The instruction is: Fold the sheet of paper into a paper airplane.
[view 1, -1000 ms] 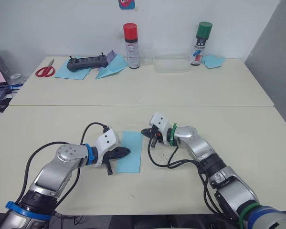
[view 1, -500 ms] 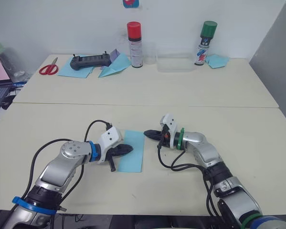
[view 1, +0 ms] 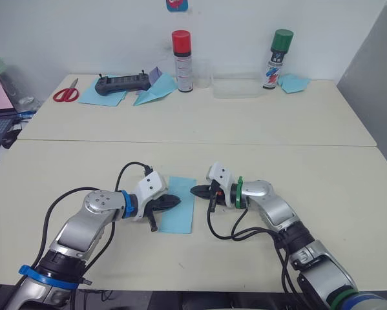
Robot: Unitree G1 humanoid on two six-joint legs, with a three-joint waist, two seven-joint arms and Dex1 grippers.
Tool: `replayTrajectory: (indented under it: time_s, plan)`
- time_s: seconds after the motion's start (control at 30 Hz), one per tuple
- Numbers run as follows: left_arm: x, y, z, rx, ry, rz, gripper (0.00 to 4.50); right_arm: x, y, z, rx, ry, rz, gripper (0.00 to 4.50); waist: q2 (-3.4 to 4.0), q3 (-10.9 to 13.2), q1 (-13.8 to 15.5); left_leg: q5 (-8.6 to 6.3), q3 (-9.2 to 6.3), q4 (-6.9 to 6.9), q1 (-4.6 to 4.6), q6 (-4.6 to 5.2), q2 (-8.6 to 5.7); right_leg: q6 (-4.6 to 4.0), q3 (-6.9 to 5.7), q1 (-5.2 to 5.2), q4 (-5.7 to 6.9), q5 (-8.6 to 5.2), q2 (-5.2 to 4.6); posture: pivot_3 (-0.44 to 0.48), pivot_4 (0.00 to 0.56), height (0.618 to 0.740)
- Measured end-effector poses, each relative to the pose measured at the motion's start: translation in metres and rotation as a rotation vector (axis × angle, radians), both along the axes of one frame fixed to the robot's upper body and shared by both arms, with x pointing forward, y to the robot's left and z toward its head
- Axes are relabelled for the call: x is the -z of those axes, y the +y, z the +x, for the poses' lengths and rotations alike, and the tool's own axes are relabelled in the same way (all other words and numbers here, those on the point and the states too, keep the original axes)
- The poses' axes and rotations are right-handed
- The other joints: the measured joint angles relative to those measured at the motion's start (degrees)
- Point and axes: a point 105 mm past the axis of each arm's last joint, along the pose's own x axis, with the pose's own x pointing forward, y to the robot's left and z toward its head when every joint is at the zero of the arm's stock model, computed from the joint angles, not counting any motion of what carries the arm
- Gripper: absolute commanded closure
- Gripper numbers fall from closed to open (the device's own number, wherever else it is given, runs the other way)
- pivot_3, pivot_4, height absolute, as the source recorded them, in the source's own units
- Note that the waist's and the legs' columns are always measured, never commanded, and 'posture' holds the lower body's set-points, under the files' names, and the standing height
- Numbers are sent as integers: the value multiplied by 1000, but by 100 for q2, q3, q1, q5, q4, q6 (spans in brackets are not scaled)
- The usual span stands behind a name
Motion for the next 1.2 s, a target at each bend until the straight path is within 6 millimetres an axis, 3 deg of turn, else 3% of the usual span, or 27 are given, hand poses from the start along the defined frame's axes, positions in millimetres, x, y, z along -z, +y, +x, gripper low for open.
replayTrajectory:
  time_s: [0.53, 0.77, 1.03, 1.2]
  plan:
    - [1, 3, -7, -4, 20, 7, 4500, 5, 7, -40, -216, 128, -64, 4477, -2, -3, -37, -2, 0, -9, 1, -1, 2, -6, -2, -2, -1, -10, 0, 0, 150, 740]
    - [2, 6, -18, -8, 39, 28, 4500, 11, 5, -70, -360, 209, -102, 4477, -4, -14, -53, -13, -1, -17, 2, -11, 5, -9, -5, -2, -1, -36, 1, 0, 150, 740]
    - [1, 12, -26, -20, 62, 38, 4500, 13, 5, -80, -411, 250, -121, 4477, -22, -29, -62, -26, -2, -20, 6, -17, 9, -17, -9, -1, -1, -47, 2, 0, 150, 740]
    - [0, 12, -27, -21, 64, 37, 4500, 5, -12, -88, -457, 328, -123, 4477, -23, -28, -45, -27, -4, -18, 1, -18, 5, -18, -11, 0, -3, -49, -1, 0, 150, 740]
